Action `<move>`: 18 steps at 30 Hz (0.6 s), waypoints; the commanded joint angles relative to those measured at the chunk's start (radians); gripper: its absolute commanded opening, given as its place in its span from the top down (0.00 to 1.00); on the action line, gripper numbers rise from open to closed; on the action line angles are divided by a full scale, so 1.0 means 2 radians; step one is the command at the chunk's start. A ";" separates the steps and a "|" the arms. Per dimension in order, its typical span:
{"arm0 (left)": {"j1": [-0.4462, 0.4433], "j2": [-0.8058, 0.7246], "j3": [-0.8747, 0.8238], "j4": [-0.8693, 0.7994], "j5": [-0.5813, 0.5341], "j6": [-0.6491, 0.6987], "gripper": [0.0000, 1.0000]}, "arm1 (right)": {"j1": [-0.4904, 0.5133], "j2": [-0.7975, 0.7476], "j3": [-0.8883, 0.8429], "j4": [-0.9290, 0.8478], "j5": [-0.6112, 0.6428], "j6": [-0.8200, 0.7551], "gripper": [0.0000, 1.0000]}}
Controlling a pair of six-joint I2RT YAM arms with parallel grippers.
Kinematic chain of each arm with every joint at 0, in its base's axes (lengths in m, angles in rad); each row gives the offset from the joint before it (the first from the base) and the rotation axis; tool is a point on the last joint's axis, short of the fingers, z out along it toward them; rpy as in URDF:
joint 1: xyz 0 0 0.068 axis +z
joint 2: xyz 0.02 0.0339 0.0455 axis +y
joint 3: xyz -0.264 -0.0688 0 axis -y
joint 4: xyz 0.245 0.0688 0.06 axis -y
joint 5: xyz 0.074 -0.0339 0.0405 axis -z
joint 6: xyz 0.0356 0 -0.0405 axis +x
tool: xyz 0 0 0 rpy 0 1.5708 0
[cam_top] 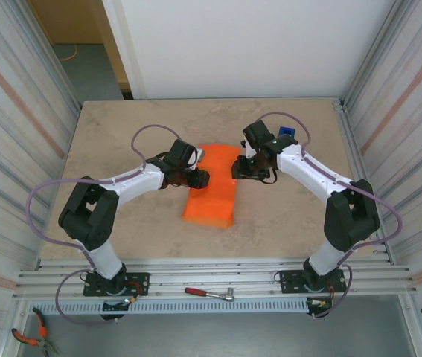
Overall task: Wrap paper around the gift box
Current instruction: Wrap the gift box with the wrapping paper.
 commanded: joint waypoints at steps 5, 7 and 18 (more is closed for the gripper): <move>-0.019 0.052 -0.034 -0.092 -0.018 0.013 0.49 | 0.004 0.036 0.015 -0.016 -0.014 -0.014 0.99; -0.019 0.052 -0.034 -0.092 -0.017 0.013 0.49 | 0.005 0.044 0.016 -0.016 -0.009 -0.018 1.00; -0.019 0.053 -0.034 -0.090 -0.017 0.013 0.49 | 0.008 0.076 0.019 -0.013 -0.005 -0.024 1.00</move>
